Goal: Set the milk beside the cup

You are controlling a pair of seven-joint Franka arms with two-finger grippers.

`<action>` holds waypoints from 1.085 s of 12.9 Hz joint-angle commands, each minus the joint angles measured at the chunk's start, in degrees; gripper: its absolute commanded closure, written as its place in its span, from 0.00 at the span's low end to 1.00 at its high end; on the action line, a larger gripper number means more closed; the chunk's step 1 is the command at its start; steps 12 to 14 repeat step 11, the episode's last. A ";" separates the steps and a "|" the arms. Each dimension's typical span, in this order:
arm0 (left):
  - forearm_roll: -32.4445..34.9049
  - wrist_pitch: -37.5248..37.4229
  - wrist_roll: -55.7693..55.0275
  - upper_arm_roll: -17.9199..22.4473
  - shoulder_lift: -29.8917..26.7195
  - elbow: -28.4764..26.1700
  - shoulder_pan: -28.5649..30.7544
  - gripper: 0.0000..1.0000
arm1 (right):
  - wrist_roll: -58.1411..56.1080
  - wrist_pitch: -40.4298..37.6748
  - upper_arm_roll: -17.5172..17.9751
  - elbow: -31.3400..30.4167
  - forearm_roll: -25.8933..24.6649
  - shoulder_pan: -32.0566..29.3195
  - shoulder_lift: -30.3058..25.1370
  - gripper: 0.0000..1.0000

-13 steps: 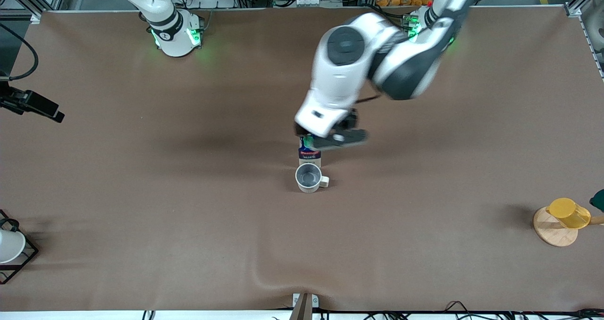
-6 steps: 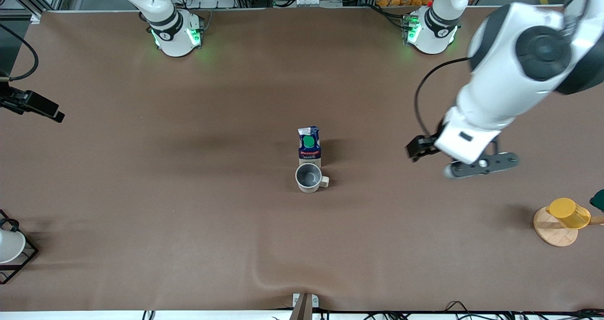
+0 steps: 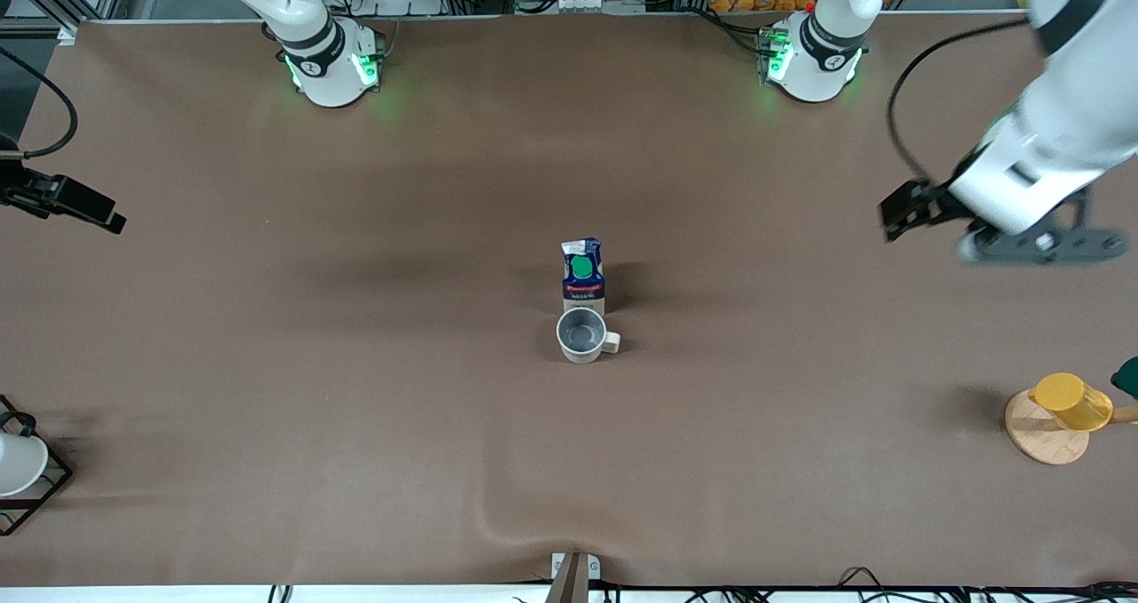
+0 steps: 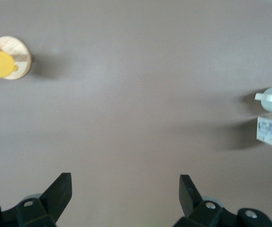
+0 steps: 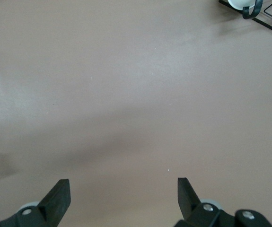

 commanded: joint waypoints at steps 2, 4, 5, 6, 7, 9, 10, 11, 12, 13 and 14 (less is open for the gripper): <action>-1.23 -3.02 2.82 2.09 -6.20 -2.81 -0.50 0.00 | 0.82 -1.12 0.37 1.71 -1.10 0.12 0.87 0.00; -2.71 -4.95 4.83 4.01 -7.35 -2.46 -0.50 0.00 | 0.81 -1.12 0.37 1.71 -1.10 0.12 0.87 0.00; -2.98 -6.01 6.41 4.72 -7.70 -2.37 -0.58 0.00 | 0.73 -1.12 0.37 1.71 -1.10 -0.05 0.87 0.00; -2.99 -7.24 8.08 4.81 -7.71 -1.41 -0.50 0.00 | 0.73 -1.04 0.37 1.71 -1.10 -0.05 0.87 0.00; -2.81 -8.90 8.27 4.81 -7.18 0.08 -0.58 0.00 | 0.73 -1.04 0.37 1.62 -1.10 -0.05 1.14 0.00; -2.37 -9.89 8.27 4.55 -6.83 1.06 -0.50 0.00 | 0.81 -1.12 0.37 1.62 -1.10 -0.05 1.40 0.00; -2.46 -9.89 8.27 4.46 -6.74 0.97 -0.41 0.00 | 0.73 -1.12 0.37 1.62 -1.10 -0.14 1.40 0.00; -2.55 -9.89 8.27 4.46 -6.65 0.97 -0.49 0.00 | 0.73 -1.12 0.37 1.62 -1.10 -0.14 1.40 0.00; -2.55 -9.89 8.27 4.46 -6.65 0.97 -0.49 0.00 | 0.73 -1.12 0.37 1.62 -1.10 -0.14 1.40 0.00; -2.55 -9.89 8.27 4.46 -6.65 0.97 -0.49 0.00 | 0.73 -1.12 0.37 1.62 -1.10 -0.14 1.40 0.00; -2.55 -9.89 8.27 4.46 -6.65 0.97 -0.49 0.00 | 0.73 -1.12 0.37 1.62 -1.10 -0.14 1.40 0.00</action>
